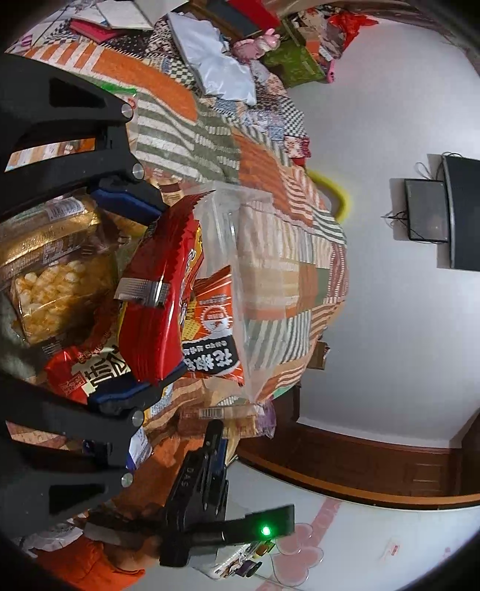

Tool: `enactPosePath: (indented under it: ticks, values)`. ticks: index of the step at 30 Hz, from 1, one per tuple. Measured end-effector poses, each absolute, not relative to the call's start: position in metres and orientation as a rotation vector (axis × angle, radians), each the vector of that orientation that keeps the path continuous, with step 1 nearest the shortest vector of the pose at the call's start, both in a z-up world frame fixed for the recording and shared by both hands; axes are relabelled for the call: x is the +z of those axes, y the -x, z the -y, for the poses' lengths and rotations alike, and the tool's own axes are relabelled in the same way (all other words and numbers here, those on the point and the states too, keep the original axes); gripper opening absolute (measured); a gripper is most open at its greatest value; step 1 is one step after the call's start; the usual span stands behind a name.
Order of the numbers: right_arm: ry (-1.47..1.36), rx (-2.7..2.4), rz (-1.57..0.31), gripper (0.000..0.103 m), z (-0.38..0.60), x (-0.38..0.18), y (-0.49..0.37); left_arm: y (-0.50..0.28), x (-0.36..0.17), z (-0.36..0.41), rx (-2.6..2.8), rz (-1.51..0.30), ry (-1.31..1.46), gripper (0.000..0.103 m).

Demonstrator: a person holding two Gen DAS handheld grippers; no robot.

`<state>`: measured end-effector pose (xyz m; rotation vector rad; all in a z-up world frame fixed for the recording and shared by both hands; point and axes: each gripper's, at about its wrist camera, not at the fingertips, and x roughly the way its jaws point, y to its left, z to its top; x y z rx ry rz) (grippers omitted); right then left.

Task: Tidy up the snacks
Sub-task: 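Carry both snacks into the clear box and open both grippers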

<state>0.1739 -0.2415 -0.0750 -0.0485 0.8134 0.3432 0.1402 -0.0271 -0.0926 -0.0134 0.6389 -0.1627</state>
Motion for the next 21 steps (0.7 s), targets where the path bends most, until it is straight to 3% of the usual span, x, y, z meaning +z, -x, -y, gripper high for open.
enactPosePath:
  ticks: [21]
  values:
    - [-0.018,0.432,-0.646,0.021,0.232,-0.001,-0.169,-0.16,-0.03,0.005,-0.096,-0.525,0.007,0.07]
